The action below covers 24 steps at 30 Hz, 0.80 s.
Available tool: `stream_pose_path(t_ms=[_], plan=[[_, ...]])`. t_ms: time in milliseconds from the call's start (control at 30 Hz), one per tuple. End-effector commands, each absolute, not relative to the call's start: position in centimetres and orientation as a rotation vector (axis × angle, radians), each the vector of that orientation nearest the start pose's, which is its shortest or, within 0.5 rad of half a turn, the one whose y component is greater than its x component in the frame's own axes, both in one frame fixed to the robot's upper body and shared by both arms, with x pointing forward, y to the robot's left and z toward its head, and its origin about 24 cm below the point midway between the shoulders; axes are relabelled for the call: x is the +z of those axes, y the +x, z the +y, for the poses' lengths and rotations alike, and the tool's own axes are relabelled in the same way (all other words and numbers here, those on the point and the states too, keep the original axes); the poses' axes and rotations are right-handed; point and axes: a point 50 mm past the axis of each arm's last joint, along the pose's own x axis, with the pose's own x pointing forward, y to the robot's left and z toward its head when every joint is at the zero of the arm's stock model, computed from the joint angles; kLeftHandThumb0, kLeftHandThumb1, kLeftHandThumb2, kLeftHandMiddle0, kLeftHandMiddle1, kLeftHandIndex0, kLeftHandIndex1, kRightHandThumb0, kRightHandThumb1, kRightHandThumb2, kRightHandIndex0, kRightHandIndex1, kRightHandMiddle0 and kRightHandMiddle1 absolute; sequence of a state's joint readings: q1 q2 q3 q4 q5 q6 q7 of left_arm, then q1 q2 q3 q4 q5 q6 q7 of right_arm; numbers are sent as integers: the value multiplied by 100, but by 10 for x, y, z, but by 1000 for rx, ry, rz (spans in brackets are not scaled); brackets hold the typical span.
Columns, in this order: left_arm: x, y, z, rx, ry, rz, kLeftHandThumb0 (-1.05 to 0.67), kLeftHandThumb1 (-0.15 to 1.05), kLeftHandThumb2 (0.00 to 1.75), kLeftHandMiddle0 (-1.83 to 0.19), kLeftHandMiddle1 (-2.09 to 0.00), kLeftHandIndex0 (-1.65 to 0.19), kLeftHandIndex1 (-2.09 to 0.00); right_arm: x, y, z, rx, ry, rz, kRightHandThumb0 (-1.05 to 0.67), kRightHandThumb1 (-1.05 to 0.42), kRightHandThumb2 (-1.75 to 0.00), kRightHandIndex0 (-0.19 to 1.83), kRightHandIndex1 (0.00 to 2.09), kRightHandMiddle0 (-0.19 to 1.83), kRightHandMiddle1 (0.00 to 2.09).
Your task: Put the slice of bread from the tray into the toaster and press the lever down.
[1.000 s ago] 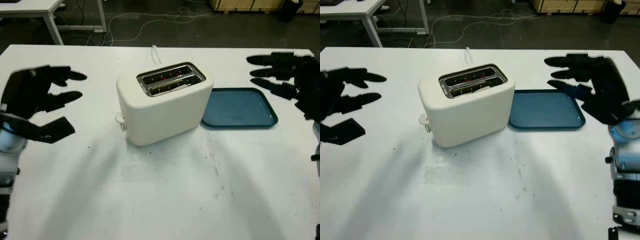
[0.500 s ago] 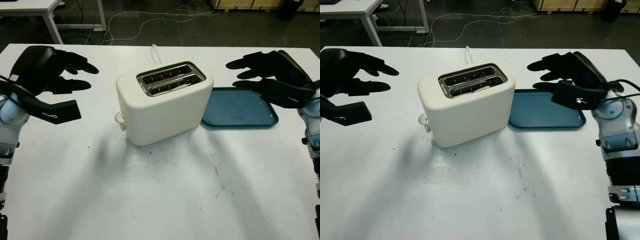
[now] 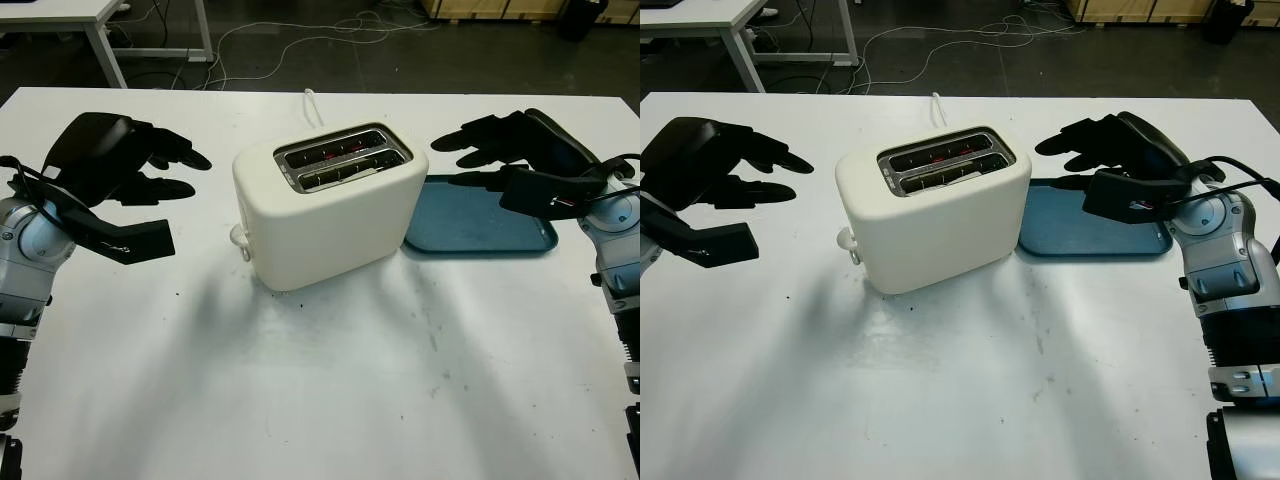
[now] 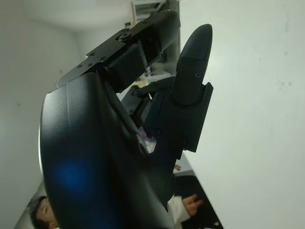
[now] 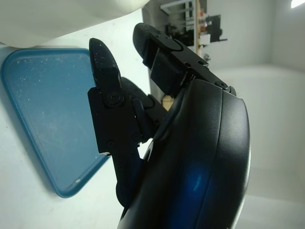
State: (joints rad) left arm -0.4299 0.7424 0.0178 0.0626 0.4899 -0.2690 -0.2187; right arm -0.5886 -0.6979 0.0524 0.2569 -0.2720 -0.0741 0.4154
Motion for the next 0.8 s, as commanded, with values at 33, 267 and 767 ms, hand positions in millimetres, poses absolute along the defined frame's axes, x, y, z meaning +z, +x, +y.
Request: stream_pose_path(t_ms=[33, 267, 767], plan=[[199, 304, 231, -173, 1326, -424, -47, 85, 0, -74, -105, -104, -11, 201, 339, -235, 279, -1023, -205, -40, -90, 0, 92, 0, 79, 0], [198, 303, 232, -171, 1330, -399, -47, 85, 0, -72, -108, -103, -10, 204, 338, -236, 273, -1043, -216, -33, -89, 0, 93, 0, 80, 1], [198, 303, 231, -171, 1328, -393, -48, 85, 0, -70, -110, -103, -9, 205, 337, -235, 279, -1028, -210, -31, -88, 0, 92, 0, 81, 1]])
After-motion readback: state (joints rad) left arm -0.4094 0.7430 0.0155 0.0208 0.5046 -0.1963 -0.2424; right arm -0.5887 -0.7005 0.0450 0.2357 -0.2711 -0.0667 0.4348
